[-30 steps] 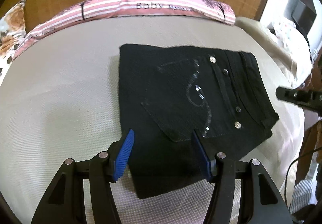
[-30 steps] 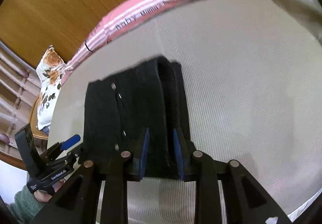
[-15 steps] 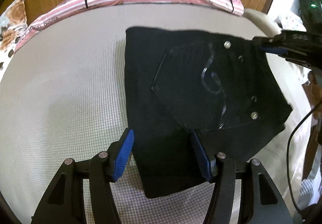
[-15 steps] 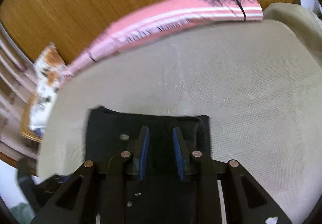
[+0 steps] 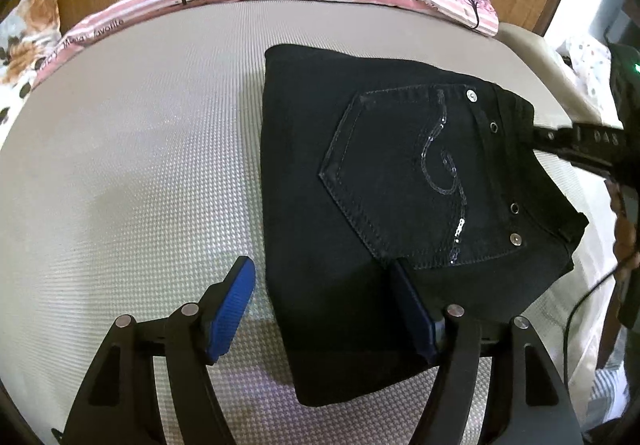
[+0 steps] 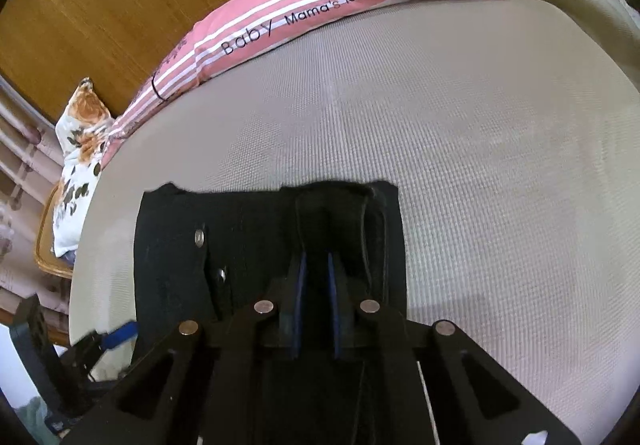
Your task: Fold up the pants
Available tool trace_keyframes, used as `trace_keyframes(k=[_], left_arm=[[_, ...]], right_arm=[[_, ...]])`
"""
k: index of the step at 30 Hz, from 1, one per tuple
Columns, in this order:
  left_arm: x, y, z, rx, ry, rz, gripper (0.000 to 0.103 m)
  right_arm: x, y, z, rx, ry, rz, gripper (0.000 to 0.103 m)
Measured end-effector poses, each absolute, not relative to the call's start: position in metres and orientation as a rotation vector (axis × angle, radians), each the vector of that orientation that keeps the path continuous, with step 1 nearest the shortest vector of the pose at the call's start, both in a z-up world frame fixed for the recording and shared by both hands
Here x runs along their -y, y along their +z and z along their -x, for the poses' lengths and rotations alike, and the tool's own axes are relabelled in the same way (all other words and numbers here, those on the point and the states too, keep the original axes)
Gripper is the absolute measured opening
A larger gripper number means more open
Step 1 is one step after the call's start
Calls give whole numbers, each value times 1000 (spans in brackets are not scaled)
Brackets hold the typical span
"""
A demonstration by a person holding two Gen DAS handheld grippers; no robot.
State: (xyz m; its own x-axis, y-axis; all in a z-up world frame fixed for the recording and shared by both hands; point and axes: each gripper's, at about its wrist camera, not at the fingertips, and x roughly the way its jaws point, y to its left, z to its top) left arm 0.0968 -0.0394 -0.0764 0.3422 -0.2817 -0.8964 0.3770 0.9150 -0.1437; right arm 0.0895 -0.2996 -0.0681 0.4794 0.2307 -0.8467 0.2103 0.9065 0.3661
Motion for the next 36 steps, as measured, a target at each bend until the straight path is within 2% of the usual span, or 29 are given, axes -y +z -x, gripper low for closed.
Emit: trace_keyframes(k=[14, 16, 18, 20, 22, 26, 36], left_arm=[[27, -66, -104, -1098, -392, -81, 71], [24, -65, -107, -1099, -395, -61, 71], [18, -65, -112, -1106, -402, -27, 71], [14, -68, -117, -1132, -430, 13, 71], [6, -73, -122, -1162, -461, 69, 71], [-10, -80, -130, -1202, -510, 179, 71], [-18, -91, -152, -1252, -593, 326, 71]], right_arm=[[294, -71, -56, -1124, 51, -473, 11], [295, -69, -55, -1120, 70, -487, 16], [297, -68, -53, -1113, 114, -513, 26], [301, -65, -50, -1102, 150, -536, 28], [307, -63, -47, -1094, 180, -577, 35], [319, -64, -42, -1097, 193, -611, 58], [353, -99, -39, -1144, 206, -747, 59]])
